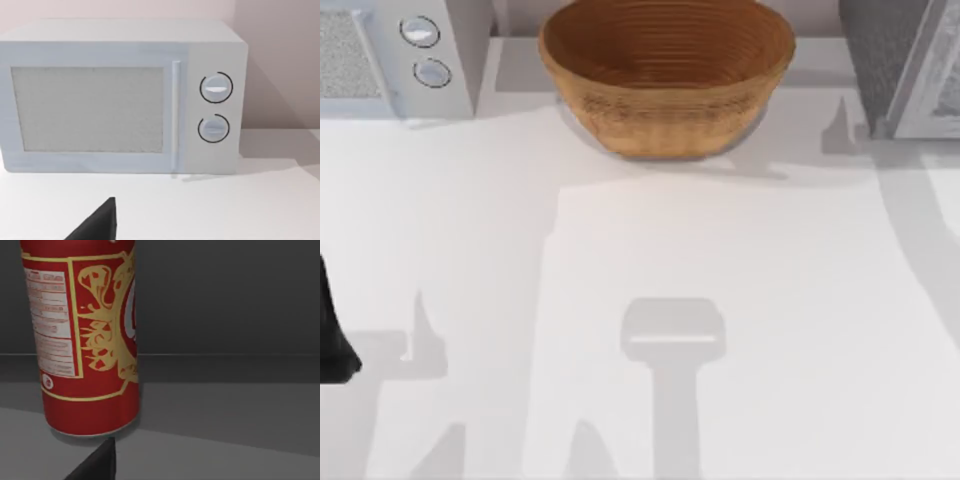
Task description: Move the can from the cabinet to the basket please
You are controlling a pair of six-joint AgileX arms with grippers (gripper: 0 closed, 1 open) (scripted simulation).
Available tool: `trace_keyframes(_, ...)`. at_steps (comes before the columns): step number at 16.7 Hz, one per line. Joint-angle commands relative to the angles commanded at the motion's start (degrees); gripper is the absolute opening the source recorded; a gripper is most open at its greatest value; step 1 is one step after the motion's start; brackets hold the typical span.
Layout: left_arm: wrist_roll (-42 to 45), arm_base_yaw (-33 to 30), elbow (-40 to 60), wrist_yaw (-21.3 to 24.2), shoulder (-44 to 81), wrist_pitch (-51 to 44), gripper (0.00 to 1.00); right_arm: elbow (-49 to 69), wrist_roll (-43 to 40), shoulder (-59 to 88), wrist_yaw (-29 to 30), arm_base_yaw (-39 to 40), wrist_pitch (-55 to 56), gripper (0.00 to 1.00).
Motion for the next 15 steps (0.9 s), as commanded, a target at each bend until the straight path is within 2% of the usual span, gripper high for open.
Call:
trace_keyframes(4, 0.00, 0.00, 0.00, 0.00, 0.00, 0.00, 1.00, 8.76, 0.16, 7.34, 1.05, 1.07, -2.30, 1.00)
trace_keyframes(11, 0.00, 0.00, 0.00, 0.00, 0.00, 0.00, 1.00, 9.64, 0.17, 8.26, 1.32, 1.16, -2.41, 1.00)
trace_keyframes(15, 0.00, 0.00, 0.00, 0.00, 0.00, 0.00, 1.00, 12.29, 0.04, 12.27, 7.00, 6.51, -0.89, 1.00)
